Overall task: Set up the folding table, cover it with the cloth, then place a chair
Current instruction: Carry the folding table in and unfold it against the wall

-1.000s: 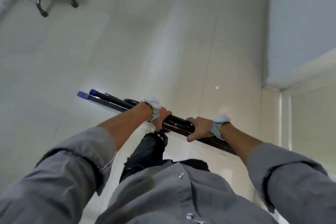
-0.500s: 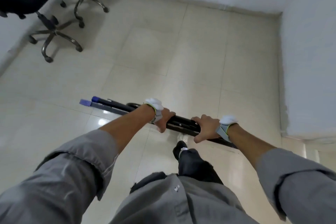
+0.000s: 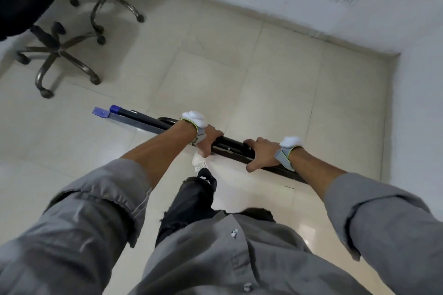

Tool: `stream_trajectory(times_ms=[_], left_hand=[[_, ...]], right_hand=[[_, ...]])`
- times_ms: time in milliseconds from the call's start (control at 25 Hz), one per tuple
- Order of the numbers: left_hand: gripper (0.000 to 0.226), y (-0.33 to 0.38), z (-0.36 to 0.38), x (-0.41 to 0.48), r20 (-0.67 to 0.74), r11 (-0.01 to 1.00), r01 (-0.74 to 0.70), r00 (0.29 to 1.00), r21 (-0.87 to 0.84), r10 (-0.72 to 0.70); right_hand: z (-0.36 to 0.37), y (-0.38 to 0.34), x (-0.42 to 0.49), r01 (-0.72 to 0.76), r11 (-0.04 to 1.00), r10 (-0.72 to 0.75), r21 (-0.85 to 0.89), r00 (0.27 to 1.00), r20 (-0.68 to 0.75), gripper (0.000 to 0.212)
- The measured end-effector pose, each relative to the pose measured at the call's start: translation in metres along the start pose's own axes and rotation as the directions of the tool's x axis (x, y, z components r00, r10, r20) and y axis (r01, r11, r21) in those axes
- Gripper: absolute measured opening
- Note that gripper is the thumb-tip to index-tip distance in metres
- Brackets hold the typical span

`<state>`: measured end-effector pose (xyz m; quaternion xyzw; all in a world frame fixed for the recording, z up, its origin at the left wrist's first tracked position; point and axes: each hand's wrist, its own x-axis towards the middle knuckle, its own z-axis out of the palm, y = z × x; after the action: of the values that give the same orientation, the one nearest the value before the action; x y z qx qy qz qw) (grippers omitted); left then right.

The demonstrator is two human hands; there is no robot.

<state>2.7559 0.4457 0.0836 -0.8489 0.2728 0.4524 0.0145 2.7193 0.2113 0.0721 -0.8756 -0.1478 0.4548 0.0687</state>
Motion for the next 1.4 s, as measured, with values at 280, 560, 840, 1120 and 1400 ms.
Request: stream_trajectory(times_ms=[280, 560, 840, 1120, 1400], left_hand=[[0.087, -0.134, -0.144, 0.062, 0.03, 0.998, -0.039, 0.999, 0.046, 0.037], [0.111, -0.255, -0.236, 0.118, -0.223, 0.997, 0.054, 0.973, -0.06, -0.066], [0.126, -0.314, -0.255, 0.177, -0.505, 0.933, 0.15, 0.807, -0.326, -0.306], [0.129, -0.294, -0.289, 0.254, -0.379, 0.825, 0.042, 0.874, -0.564, -0.304], [0.132, -0.235, -0.356, 0.296, -0.314, 0.447, -0.291, 0.949, -0.846, 0.022]], right_hand=[[-0.166, -0.014, 0.109, -0.014, 0.999, 0.015, 0.036, 1.0, -0.014, 0.104], [-0.281, -0.002, 0.225, -0.036, 0.987, 0.039, 0.159, 0.999, -0.019, 0.111], [-0.359, 0.02, 0.319, -0.21, 0.947, 0.229, 0.242, 0.972, -0.051, 0.113], [-0.429, 0.054, 0.391, -0.365, 0.75, 0.462, 0.552, 0.886, -0.041, 0.101], [-0.484, 0.077, 0.429, -0.327, 0.447, 0.652, 0.832, 0.756, -0.053, 0.096]])
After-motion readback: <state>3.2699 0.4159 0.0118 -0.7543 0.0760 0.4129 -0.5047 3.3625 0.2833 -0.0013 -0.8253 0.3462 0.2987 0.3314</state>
